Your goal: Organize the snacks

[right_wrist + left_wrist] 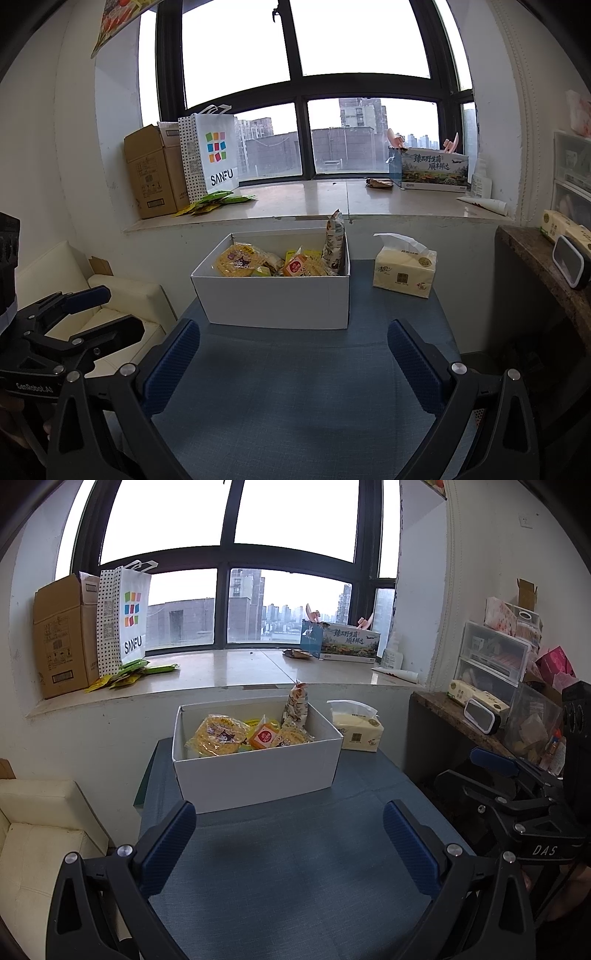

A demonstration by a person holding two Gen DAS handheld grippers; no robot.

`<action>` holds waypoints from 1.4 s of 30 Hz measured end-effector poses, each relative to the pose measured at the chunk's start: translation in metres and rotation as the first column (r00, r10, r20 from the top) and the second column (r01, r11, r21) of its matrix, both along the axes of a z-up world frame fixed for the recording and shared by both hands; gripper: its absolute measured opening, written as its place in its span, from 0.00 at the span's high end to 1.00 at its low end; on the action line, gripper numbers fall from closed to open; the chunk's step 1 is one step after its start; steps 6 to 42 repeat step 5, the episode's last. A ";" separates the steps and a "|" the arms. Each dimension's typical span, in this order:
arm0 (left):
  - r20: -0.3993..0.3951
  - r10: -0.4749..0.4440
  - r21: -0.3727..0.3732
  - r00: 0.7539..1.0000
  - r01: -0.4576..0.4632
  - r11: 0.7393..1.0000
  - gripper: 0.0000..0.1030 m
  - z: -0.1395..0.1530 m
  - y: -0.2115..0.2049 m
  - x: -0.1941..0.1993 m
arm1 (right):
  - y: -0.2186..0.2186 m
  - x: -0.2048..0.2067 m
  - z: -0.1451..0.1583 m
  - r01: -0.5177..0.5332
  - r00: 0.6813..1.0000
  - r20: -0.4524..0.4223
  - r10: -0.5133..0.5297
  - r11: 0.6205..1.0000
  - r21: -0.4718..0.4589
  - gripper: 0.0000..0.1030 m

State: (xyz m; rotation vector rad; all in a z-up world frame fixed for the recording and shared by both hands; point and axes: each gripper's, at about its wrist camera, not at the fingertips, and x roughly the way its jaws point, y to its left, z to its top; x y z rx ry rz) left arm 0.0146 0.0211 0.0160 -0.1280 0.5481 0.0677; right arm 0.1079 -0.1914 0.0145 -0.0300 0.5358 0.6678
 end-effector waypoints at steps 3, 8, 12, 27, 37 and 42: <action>0.007 0.002 -0.004 1.000 -0.002 1.000 0.00 0.000 0.001 -0.001 | 0.001 0.000 0.000 0.000 1.000 -0.001 0.000 1.000 -0.001 0.00; -0.001 0.003 -0.010 1.000 -0.003 1.000 0.00 0.000 0.002 0.000 | 0.000 0.000 -0.001 -0.001 1.000 -0.001 0.000 1.000 -0.001 0.00; -0.001 0.003 -0.010 1.000 -0.003 1.000 0.00 0.000 0.002 0.000 | 0.000 0.000 -0.001 -0.001 1.000 -0.001 0.000 1.000 -0.001 0.00; -0.001 0.003 -0.010 1.000 -0.003 1.000 0.00 0.000 0.002 0.000 | 0.000 0.000 -0.001 -0.001 1.000 -0.001 0.000 1.000 -0.001 0.00; -0.001 0.003 -0.010 1.000 -0.003 1.000 0.00 0.000 0.002 0.000 | 0.000 0.000 -0.001 -0.001 1.000 -0.001 0.000 1.000 -0.001 0.00; -0.001 0.003 -0.010 1.000 -0.003 1.000 0.00 0.000 0.002 0.000 | 0.000 0.000 -0.001 -0.001 1.000 -0.001 0.000 1.000 -0.001 0.00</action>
